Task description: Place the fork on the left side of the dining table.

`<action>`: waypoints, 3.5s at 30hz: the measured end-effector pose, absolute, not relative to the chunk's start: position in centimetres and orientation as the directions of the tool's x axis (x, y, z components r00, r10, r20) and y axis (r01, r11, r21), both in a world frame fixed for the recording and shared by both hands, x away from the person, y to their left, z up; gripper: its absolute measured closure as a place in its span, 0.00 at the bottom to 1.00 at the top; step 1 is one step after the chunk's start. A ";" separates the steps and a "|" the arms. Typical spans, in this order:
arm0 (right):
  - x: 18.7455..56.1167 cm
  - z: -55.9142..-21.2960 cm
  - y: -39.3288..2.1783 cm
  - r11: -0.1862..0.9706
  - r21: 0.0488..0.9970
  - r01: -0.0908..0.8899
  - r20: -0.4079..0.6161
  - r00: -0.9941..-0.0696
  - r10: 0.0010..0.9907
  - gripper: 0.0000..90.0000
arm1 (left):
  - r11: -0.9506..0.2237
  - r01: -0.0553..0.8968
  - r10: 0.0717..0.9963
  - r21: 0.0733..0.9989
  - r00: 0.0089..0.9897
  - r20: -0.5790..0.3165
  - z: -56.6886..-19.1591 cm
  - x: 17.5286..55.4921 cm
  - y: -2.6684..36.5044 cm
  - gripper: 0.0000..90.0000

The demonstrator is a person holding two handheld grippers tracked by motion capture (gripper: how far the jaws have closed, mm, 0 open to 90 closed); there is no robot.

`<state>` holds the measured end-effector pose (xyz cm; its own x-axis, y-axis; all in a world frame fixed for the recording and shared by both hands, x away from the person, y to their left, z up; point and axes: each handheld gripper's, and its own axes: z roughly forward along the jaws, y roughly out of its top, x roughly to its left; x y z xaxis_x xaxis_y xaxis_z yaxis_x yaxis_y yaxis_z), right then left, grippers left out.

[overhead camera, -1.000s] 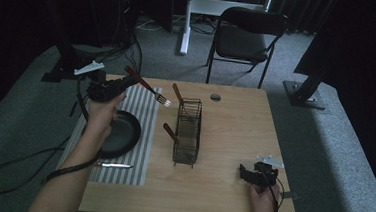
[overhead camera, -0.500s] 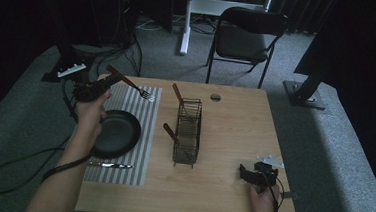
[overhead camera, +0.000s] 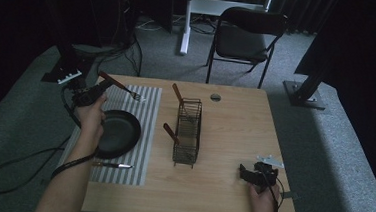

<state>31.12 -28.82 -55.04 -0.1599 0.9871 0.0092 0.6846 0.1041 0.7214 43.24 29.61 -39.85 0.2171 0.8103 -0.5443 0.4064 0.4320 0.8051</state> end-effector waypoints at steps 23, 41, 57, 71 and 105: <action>31.1 -55.0 -28.8 0.105 0.722 0.684 0.008 -0.160 0.987 0.14 | 0.535 0.418 0.770 0.734 0.116 -0.627 -46.0 45.7 30.9 0.90; 31.1 -55.0 -28.8 0.104 0.722 0.684 0.009 -0.160 0.987 0.14 | 0.573 0.467 0.737 0.674 0.067 -0.673 -49.3 47.3 31.0 0.90; 31.1 -55.0 -28.8 0.105 0.722 0.684 0.009 -0.160 0.987 0.14 | 0.658 0.481 0.661 0.580 0.001 -0.750 -50.8 47.3 31.7 0.89; 31.1 -55.0 -28.8 0.105 0.722 0.684 0.009 -0.160 0.987 0.14 | 0.571 0.546 0.772 0.613 -0.101 -0.628 -50.7 48.3 31.4 0.64; 31.1 -55.0 -28.8 0.106 0.721 0.684 0.008 -0.161 0.987 0.14 | 0.345 0.667 0.927 0.661 -0.133 -0.350 -50.6 48.9 31.4 0.53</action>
